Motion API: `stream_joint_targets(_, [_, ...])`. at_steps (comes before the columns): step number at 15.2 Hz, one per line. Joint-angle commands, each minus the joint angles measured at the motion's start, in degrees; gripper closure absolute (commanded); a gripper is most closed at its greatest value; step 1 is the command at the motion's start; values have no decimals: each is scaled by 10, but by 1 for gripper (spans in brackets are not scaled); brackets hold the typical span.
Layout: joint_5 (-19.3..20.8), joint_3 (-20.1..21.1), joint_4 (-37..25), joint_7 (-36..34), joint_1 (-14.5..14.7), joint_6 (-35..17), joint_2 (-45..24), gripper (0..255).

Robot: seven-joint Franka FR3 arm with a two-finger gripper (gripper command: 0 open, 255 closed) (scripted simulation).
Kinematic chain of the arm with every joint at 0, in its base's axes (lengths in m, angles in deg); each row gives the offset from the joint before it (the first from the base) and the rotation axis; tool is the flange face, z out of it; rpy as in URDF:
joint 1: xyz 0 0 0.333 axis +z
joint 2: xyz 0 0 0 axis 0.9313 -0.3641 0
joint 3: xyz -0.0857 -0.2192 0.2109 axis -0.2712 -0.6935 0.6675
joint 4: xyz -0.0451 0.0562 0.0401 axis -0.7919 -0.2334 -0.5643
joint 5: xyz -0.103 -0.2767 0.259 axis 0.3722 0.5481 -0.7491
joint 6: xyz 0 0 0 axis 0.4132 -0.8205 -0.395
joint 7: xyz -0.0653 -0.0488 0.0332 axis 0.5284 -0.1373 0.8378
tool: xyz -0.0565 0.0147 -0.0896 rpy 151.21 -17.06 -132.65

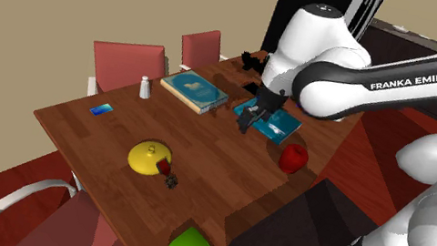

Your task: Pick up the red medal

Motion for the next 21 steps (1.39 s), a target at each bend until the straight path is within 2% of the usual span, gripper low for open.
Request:
stream_joint_targets(1, [14,20,-10,-28,-4,-35,-45,0])
stream_joint_targets(6, [85,61,-43,-114,-18,-107,-160,0])
stream_joint_targets(11, [204,74,-100,-228,-13,-151,-285,0])
stream_joint_targets(16, [311,43,-177,-327,34,-170,-406,0])
stream_joint_targets(21, [373,6,-269,-388,91,-178,-519,0])
